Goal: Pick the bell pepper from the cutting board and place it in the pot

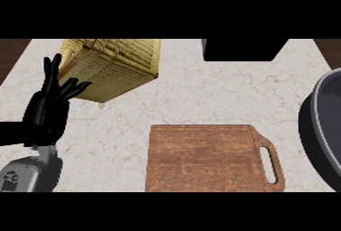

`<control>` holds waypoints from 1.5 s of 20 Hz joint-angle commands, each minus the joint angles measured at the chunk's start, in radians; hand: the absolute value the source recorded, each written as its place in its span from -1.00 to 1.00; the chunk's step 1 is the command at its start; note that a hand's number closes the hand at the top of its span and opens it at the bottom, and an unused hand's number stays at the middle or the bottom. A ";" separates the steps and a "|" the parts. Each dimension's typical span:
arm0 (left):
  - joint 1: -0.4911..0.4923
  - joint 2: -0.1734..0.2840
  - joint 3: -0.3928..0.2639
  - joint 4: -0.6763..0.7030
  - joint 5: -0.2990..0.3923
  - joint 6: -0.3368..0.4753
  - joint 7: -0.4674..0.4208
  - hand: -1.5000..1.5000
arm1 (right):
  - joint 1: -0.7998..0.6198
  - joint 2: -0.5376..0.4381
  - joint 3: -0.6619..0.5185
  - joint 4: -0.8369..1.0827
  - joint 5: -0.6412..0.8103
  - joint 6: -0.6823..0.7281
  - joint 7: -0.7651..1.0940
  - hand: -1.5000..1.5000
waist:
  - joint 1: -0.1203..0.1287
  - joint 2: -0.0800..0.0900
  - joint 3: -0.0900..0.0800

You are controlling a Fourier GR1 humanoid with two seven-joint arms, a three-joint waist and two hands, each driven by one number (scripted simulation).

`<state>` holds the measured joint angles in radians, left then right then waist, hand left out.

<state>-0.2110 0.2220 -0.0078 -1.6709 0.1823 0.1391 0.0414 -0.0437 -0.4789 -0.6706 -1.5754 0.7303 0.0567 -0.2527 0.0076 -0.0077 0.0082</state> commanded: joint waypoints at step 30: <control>-0.046 -0.028 0.043 0.074 -0.045 0.029 0.025 0.00 | -0.262 -0.135 -0.243 0.661 -0.526 0.297 -0.165 -1.00 | -0.015 0.009 -0.007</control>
<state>-0.2149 0.2084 0.0195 -1.6677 0.1642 0.1214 0.0361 -0.3166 -0.5942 -0.8526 -0.9638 0.2728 0.3477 -0.3831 -0.0043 -0.0123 0.0078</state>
